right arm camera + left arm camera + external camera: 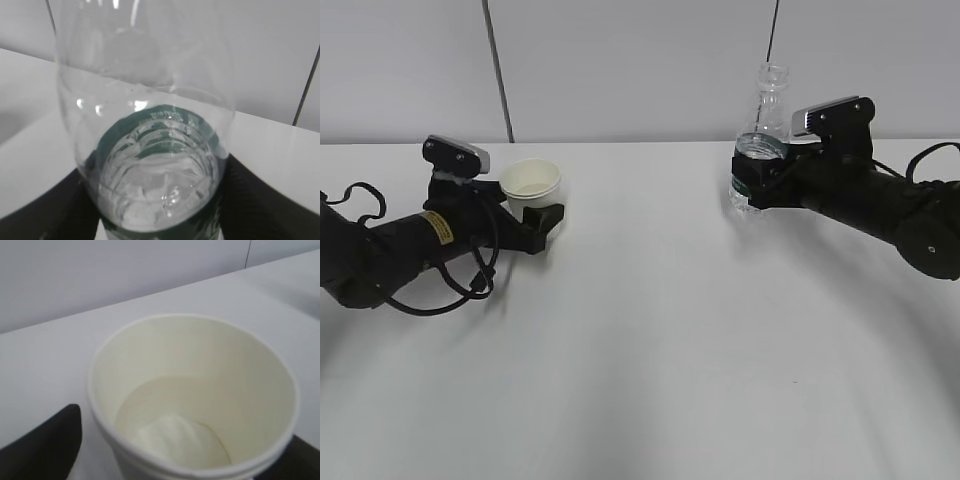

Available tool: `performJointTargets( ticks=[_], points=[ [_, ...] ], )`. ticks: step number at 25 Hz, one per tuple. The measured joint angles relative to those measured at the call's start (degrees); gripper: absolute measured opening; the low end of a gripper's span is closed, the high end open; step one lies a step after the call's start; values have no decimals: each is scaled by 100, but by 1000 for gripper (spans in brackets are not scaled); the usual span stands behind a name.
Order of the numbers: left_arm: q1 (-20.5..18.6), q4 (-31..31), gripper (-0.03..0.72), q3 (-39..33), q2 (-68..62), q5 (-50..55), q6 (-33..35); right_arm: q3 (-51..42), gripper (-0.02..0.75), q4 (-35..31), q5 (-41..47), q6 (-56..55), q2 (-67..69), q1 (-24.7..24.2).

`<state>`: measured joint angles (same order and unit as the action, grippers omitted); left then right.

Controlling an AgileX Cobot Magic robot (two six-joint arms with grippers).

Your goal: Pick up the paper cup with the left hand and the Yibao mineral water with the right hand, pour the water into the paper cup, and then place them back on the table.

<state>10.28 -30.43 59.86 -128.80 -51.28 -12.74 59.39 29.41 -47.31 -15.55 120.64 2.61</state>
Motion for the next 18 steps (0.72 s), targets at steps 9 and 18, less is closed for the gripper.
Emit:
performJointTargets(
  ticks=[9,18],
  points=[
    [0,11,591,-193,223,-37,0,0,465,-71,-14,0,114,0],
    [0,13,591,-210,223,-52,0,0,465,-169,-14,0,137,0]
  ],
)
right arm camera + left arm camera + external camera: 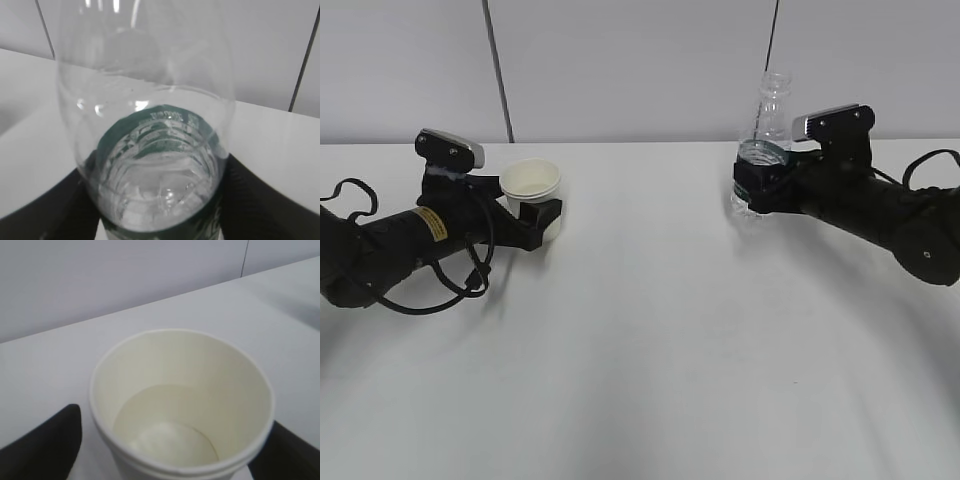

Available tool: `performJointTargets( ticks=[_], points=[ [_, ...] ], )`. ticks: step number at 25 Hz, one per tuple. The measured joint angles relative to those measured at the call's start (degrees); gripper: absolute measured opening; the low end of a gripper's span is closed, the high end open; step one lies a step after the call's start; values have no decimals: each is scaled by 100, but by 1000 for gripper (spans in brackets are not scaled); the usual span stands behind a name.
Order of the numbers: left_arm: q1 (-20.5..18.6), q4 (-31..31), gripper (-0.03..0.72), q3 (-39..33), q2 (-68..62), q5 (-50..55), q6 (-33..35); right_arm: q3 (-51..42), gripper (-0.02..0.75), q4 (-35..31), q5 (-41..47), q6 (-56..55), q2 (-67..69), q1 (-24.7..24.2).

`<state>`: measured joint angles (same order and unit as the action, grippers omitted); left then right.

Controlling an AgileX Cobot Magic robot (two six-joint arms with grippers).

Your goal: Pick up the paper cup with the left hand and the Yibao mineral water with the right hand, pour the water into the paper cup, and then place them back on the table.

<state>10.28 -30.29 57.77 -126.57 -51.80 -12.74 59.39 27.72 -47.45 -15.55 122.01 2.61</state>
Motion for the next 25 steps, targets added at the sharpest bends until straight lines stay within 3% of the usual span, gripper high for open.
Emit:
performJointTargets(
  ticks=[25],
  points=[
    [0,4,583,0,0,-2,0,34,464,-202,-238,0,512,0]
  ],
)
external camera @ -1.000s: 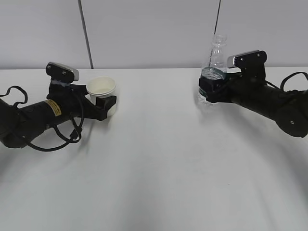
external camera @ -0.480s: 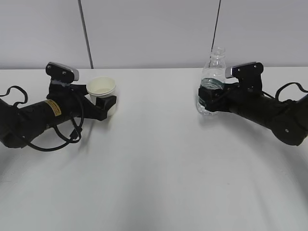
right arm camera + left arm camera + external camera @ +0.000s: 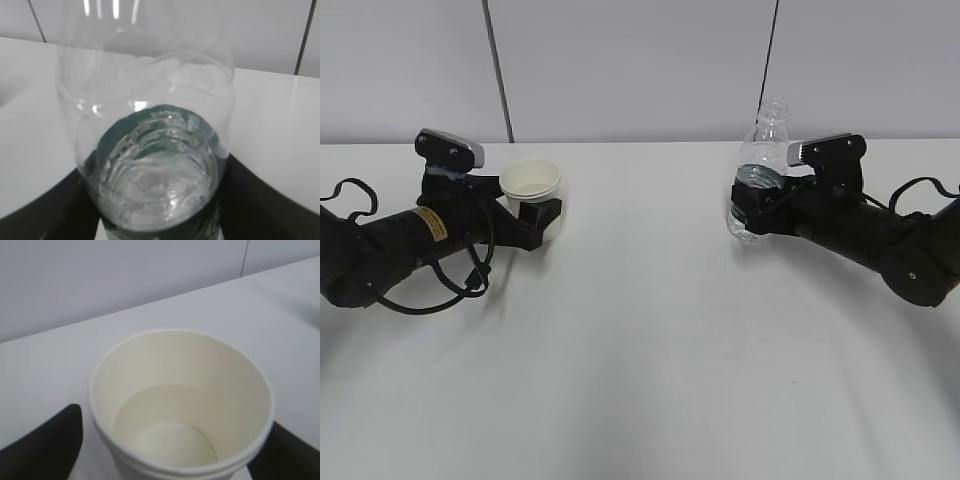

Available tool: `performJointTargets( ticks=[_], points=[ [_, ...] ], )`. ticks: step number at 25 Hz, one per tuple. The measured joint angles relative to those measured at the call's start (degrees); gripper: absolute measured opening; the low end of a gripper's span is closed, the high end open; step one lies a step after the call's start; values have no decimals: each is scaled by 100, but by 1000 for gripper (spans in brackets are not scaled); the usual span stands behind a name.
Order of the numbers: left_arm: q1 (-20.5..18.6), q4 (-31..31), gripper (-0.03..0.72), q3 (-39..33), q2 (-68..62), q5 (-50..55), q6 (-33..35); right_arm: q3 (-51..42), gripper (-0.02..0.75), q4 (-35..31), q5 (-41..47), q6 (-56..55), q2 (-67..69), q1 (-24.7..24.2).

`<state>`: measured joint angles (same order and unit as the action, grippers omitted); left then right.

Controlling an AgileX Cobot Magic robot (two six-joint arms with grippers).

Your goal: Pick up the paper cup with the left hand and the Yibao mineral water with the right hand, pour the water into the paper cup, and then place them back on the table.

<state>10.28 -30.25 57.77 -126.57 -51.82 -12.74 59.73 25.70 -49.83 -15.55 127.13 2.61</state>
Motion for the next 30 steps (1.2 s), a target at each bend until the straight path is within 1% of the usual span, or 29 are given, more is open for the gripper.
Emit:
performJointTargets(
  ticks=[11,13,17,19,21,30],
  points=[
    [0,0,580,0,0,0,0,0,466,49,0,0,0,0],
    [0,0,580,0,0,0,0,0,491,76,-13,0,0,0],
    [0,0,580,0,0,0,0,0,598,88,-29,0,0,0],
    [0,0,580,0,0,0,0,9,627,99,-100,0,0,0],
    [0,0,580,0,0,-5,0,21,639,99,-117,0,0,0],
    [0,0,599,0,0,-130,-115,21,645,99,-47,0,0,0]
  ],
)
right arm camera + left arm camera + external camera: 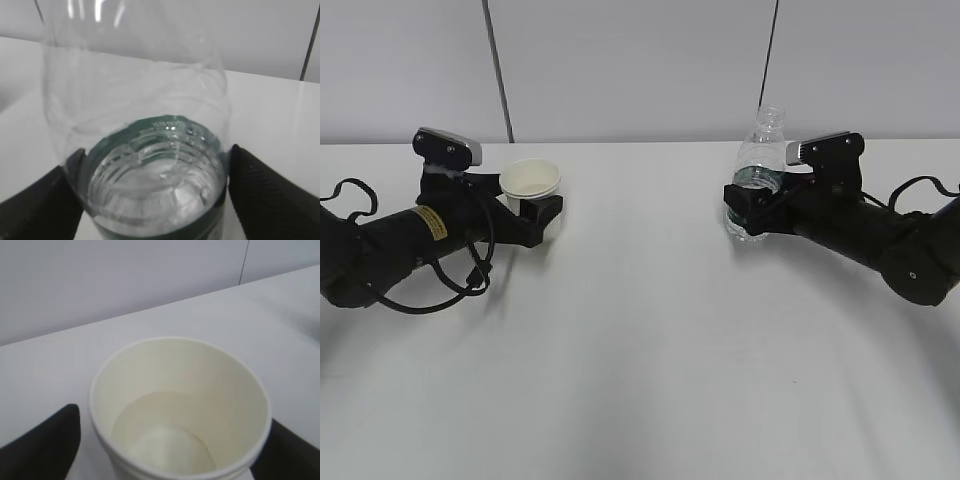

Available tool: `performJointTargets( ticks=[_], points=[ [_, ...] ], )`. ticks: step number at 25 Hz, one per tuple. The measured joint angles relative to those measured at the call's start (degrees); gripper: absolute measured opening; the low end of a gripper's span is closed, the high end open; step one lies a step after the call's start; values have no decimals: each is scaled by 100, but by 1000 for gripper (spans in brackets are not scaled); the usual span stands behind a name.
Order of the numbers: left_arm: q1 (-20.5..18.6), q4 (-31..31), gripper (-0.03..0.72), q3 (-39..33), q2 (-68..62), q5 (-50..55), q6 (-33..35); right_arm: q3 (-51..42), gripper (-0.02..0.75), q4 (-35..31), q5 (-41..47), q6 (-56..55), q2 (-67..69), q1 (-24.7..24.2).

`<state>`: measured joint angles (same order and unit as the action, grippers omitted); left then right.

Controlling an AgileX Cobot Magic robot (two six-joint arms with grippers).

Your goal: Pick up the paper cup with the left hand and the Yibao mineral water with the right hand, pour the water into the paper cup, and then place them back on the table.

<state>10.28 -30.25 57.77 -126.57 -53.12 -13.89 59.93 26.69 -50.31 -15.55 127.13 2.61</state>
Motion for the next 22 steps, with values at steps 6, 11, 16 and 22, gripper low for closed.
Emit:
performJointTargets(
  ticks=[6,11,16,22],
  points=[
    [0,0,601,0,5,-202,-40,0,648,3,67,0,0,0],
    [0,13,601,-29,198,-208,-39,0,648,12,193,0,-98,0],
    [0,15,601,-29,411,-197,-39,0,647,12,390,0,-195,0],
    [0,25,601,-158,683,-177,-82,0,647,37,455,0,-214,0]
  ],
)
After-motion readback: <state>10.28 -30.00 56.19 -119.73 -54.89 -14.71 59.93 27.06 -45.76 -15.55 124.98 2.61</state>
